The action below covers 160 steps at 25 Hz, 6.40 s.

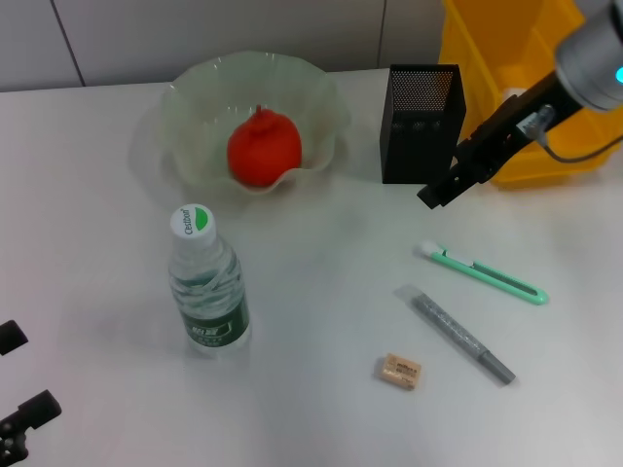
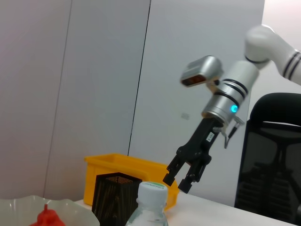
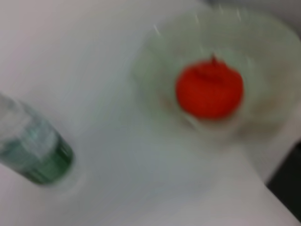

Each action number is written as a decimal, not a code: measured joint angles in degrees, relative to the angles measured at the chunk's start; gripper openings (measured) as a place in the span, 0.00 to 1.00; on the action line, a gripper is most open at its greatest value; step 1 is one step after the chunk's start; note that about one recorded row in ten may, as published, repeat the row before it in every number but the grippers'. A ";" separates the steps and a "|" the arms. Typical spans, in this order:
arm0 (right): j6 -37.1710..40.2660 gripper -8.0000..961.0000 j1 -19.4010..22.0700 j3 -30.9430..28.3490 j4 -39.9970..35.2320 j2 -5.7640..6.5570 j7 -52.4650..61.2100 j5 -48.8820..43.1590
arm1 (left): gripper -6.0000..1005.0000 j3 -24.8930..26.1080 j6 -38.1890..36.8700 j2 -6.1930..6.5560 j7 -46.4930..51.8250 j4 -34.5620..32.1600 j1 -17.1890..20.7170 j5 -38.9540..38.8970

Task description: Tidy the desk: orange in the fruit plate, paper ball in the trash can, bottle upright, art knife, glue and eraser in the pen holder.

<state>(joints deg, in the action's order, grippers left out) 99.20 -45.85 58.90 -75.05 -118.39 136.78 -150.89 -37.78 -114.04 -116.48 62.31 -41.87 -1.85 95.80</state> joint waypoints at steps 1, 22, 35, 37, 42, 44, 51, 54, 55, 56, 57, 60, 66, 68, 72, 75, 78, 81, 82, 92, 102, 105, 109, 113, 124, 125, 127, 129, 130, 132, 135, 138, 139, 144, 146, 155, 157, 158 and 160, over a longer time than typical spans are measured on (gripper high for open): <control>0.09 0.85 -3.04 1.38 2.63 -0.24 1.13 -4.34 | 0.77 0.01 0.00 -0.08 0.00 0.02 -0.11 0.33; -12.27 0.85 -8.74 11.13 25.11 -0.91 5.17 -12.62 | 0.77 0.12 -0.05 -1.24 -2.77 0.26 -1.36 6.32; -19.21 0.85 -8.48 11.84 31.33 -0.97 5.05 -12.52 | 0.77 0.25 0.95 -1.60 -2.47 1.02 -2.00 6.65; -19.81 0.85 -8.48 11.85 31.87 -0.96 5.04 -12.50 | 0.77 0.25 1.02 -1.59 -2.45 1.10 -2.11 6.67; -20.04 0.82 -8.50 11.86 32.22 -1.00 5.03 -12.41 | 0.77 0.25 1.06 -1.58 -2.25 1.11 -2.27 6.68; -20.03 0.74 -8.51 11.85 32.23 -1.00 5.02 -12.38 | 0.77 0.25 1.14 -1.56 -2.24 1.11 -2.32 6.68; -19.74 0.57 -8.55 11.91 32.25 -1.05 4.87 -12.32 | 0.77 0.25 1.36 -1.61 -2.20 1.09 -2.50 6.68; -19.65 0.51 -8.55 12.01 32.29 -1.05 4.85 -12.31 | 0.77 0.25 1.40 -1.63 -2.19 1.09 -2.64 6.68; -19.65 0.49 -8.55 12.16 32.40 -1.05 4.85 -12.30 | 0.77 0.25 1.42 -1.64 -2.17 1.09 -2.70 6.68; -19.64 0.47 -8.56 12.32 32.50 -1.05 4.85 -12.28 | 0.77 0.25 1.44 -1.64 -2.13 1.09 -2.83 6.68; -19.65 0.45 -8.56 12.55 32.63 -1.05 4.84 -12.25 | 0.77 0.25 1.44 -1.64 -2.13 1.09 -2.83 6.68; -19.72 0.41 -8.56 13.00 32.80 -1.05 4.83 -12.21 | 0.77 0.25 1.51 -1.64 -2.11 1.09 -2.90 6.68; -20.12 0.40 -8.56 13.27 33.11 -1.12 4.81 -12.21 | 0.77 0.25 1.62 -1.64 -2.11 1.60 -3.24 6.64; -20.14 0.33 -8.56 13.27 33.15 -1.13 4.81 -12.21 | 0.77 0.25 1.62 -1.64 -2.11 1.60 -3.24 6.64; -20.22 0.21 -8.46 13.25 33.19 -1.13 4.77 -12.19 | 0.77 0.25 1.63 -1.64 -2.10 1.66 -3.26 6.49; -20.04 0.20 -8.36 13.05 33.12 -1.13 4.47 -11.85 | 0.77 0.25 1.59 -1.64 -2.10 1.71 -3.26 6.34; -18.68 0.19 -7.61 12.95 31.19 -0.97 3.95 -10.27 | 0.77 0.25 1.57 -1.64 -2.10 1.71 -3.25 6.32; -13.33 0.18 -4.37 12.02 19.26 -0.79 3.48 -8.39 | 0.77 0.48 1.54 -1.63 -2.10 1.71 -3.24 6.31; -13.33 0.18 -4.37 12.02 19.26 -0.79 3.48 -8.39 | 0.77 0.48 1.54 -1.63 -2.10 1.71 -3.24 6.31; -15.38 0.20 4.70 5.17 -9.01 -0.72 -1.04 3.10 | 0.77 1.04 1.51 -1.64 -2.06 2.36 -3.31 6.60; -33.22 0.25 9.80 4.56 -1.66 -0.78 -18.73 17.65 | 0.77 1.08 1.53 -1.73 -2.10 2.59 -3.35 6.34; -37.17 0.26 9.91 4.09 2.75 -0.75 -24.88 22.23 | 0.77 1.60 1.54 -1.73 -2.10 3.27 -3.71 6.33; -42.12 0.28 9.83 3.78 7.45 -0.72 -31.19 25.84 | 0.77 1.75 1.61 -1.73 -1.67 3.58 -4.06 6.34; -45.86 0.30 8.80 3.72 13.13 -0.64 -35.56 27.53 | 0.77 1.75 1.63 -1.73 -1.00 3.64 -4.27 6.35; -47.23 0.35 7.60 2.83 17.28 -0.30 -37.40 30.03 | 0.77 1.75 1.63 -1.73 -0.70 3.60 -4.46 6.35; -47.28 0.36 7.60 2.79 17.31 -0.28 -37.32 30.01 | 0.77 1.74 1.63 -1.73 -0.69 3.54 -4.46 6.35; -47.22 0.41 7.67 2.77 17.10 -0.26 -36.81 29.92 | 0.77 1.74 1.63 -1.73 -0.65 3.43 -4.47 6.33; -46.11 0.49 8.07 2.77 15.97 -0.22 -35.65 29.81 | 0.77 1.84 1.63 -1.71 -0.66 3.42 -4.47 6.33; -44.26 0.54 8.50 2.77 14.59 -0.18 -34.25 29.61 | 0.77 2.02 1.61 -1.68 -0.75 3.40 -4.48 6.32; -39.40 0.60 9.31 2.81 10.39 -0.10 -30.65 28.64 | 0.77 2.36 1.50 -1.66 -0.98 3.35 -4.48 6.32; -29.47 0.66 9.77 3.37 1.88 -0.08 -21.87 23.80 | 0.77 2.45 1.42 -1.65 -1.18 3.28 -4.47 6.36; -18.21 0.72 7.70 3.75 -4.97 -0.35 -11.62 15.47 | 0.77 2.45 1.46 -1.63 -1.69 3.23 -4.47 6.54; -14.46 0.74 6.47 3.93 -6.62 -0.40 -8.66 12.79 | 0.77 2.45 1.50 -1.64 -1.99 3.22 -4.48 6.59; 0.55 0.77 0.51 6.82 -8.54 -0.40 -0.35 4.28 | 0.77 2.43 1.56 -1.48 -3.04 3.27 -4.47 6.63; 5.30 0.77 -1.74 10.97 -7.09 -0.50 2.61 2.92 | 0.77 2.35 1.54 -1.47 -3.46 3.18 -4.52 6.65; 3.89 0.76 -5.04 28.32 2.22 -1.08 9.57 3.32 | 0.77 2.18 1.91 -1.35 -5.41 3.51 -4.65 6.84; 1.90 0.76 -5.41 31.77 4.08 -1.14 10.98 3.41 | 0.77 2.06 2.30 -1.36 -5.76 3.65 -4.65 6.85; 0.81 0.76 -5.50 33.83 4.83 -1.18 11.80 3.50 | 0.77 2.05 2.39 -1.38 -5.81 3.66 -4.65 6.89; -0.52 0.76 -5.62 36.73 5.88 -1.22 12.80 4.54 | 0.77 2.03 2.59 -1.46 -5.85 3.69 -4.66 7.11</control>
<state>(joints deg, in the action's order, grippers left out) 98.68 -51.47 95.62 -69.16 -119.61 149.57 -146.35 -35.75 -111.45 -117.95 56.46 -38.18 -6.51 102.92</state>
